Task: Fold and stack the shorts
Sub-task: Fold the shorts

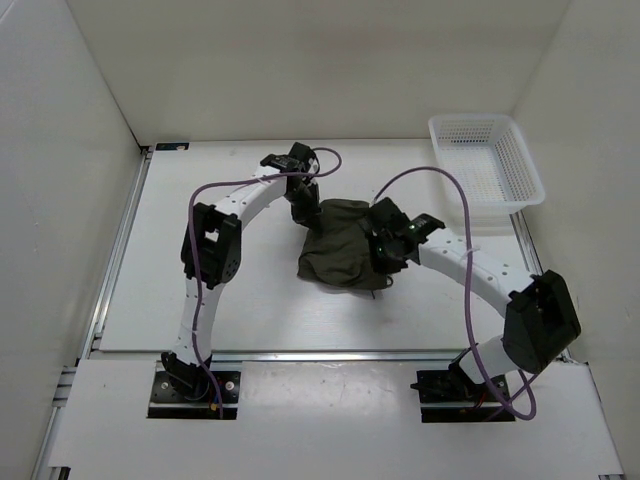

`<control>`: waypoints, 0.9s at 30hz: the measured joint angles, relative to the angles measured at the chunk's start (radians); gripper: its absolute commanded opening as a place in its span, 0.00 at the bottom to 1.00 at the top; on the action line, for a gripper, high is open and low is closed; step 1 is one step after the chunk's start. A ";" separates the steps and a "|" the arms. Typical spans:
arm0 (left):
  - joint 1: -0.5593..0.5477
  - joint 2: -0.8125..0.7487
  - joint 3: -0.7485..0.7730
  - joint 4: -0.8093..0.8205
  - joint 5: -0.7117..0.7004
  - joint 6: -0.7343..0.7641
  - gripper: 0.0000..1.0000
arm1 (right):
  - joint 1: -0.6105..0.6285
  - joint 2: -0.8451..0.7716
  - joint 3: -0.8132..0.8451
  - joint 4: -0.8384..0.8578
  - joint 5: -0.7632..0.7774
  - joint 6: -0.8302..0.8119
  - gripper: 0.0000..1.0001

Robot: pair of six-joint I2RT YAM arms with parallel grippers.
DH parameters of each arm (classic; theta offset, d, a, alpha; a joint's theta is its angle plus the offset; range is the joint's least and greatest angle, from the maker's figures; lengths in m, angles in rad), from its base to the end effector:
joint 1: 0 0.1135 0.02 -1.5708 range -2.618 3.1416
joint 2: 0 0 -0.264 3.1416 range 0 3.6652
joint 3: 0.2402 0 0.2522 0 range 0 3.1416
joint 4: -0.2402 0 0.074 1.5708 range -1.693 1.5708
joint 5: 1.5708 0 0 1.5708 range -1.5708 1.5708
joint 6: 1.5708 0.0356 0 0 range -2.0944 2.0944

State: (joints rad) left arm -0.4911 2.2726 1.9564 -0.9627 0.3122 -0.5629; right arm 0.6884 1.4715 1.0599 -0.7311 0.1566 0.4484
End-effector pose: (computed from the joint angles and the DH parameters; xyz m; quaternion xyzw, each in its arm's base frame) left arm 0.4119 -0.2327 0.1926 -0.0125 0.9775 -0.2052 0.0468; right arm 0.2257 0.1785 0.2339 -0.1001 0.9692 0.0496 0.2196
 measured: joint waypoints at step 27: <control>0.000 -0.142 -0.018 -0.023 -0.032 -0.002 0.10 | 0.053 0.303 0.287 -0.001 0.071 0.003 0.04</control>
State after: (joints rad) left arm -0.4915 2.1311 1.9381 -0.9855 0.2802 -0.5648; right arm 0.7410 1.7748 1.3468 -0.7319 0.2276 0.4511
